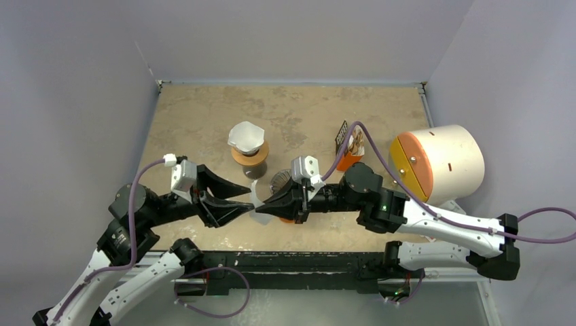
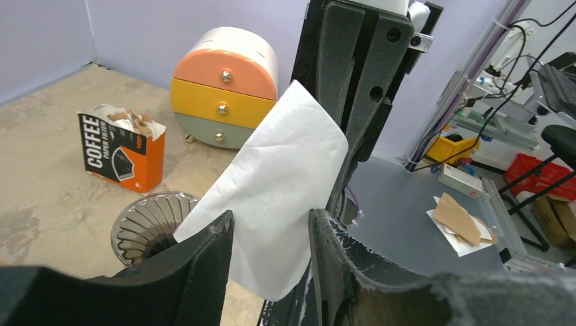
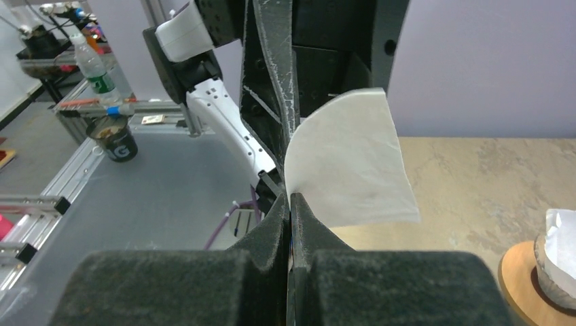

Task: Place the coffee filter in the dripper
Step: Adjust the coffee filter.

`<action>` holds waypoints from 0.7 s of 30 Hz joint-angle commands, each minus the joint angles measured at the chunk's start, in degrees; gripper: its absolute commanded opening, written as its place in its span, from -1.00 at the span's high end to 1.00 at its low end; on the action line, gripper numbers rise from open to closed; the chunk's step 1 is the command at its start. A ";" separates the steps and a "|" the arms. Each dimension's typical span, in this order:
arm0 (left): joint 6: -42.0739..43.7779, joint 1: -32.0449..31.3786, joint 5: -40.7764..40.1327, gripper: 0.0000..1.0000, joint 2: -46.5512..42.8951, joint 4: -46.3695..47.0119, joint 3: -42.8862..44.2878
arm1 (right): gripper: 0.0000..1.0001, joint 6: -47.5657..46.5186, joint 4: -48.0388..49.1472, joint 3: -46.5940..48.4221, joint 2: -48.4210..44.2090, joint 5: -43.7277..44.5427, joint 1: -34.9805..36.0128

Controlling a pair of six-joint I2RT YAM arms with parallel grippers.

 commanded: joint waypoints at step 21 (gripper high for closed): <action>-8.33 0.07 13.76 0.11 3.52 12.80 -1.51 | 1.00 -5.01 -0.20 1.90 0.61 -2.09 0.30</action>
